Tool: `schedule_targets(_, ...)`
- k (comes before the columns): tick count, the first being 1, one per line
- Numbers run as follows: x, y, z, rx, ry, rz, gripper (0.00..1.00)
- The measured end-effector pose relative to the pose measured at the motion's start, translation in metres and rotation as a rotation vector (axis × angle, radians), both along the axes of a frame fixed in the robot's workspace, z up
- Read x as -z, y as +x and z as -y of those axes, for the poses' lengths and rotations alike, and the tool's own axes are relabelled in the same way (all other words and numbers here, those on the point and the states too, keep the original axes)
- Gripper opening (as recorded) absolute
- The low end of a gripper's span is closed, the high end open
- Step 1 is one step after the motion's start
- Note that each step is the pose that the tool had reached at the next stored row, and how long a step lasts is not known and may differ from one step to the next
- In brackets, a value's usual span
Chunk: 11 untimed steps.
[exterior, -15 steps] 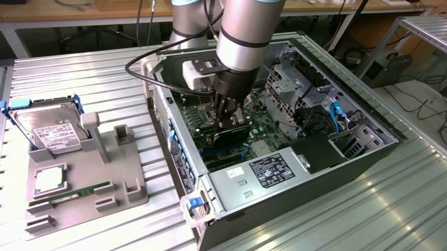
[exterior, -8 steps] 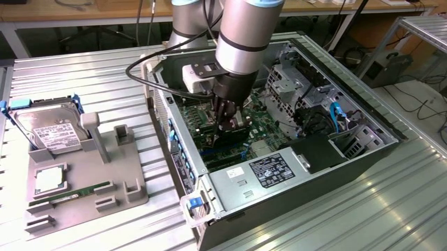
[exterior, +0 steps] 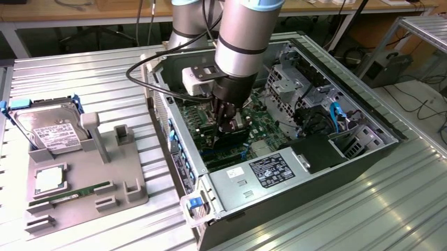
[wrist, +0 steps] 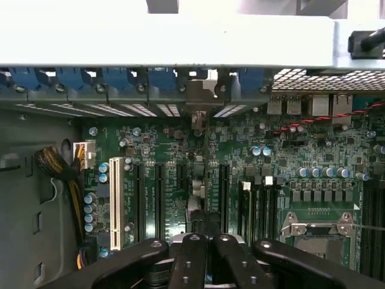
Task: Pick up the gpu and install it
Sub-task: 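Press down on the gpu until it lock into place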
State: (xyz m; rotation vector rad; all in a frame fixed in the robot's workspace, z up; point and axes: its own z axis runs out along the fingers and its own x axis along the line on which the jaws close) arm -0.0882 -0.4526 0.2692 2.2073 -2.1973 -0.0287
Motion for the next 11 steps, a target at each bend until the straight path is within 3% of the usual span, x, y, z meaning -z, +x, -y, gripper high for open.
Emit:
schedule_targets(1, 0.0014, 0.0, 0.0001, 0.0, -0.0022, -0.0003, 0.11)
schedule_targets(4, -0.0012, 0.0, -0.0004, 0.0, 0.0008, 0.001, 0.11)
schedule_targets(9, -0.0277, 0.0, -0.0001, 0.0, -0.001, 0.0005, 0.11)
schedule_targets(11, -0.0282, 0.0, -0.0001, 0.0, -0.0008, 0.0004, 0.11)
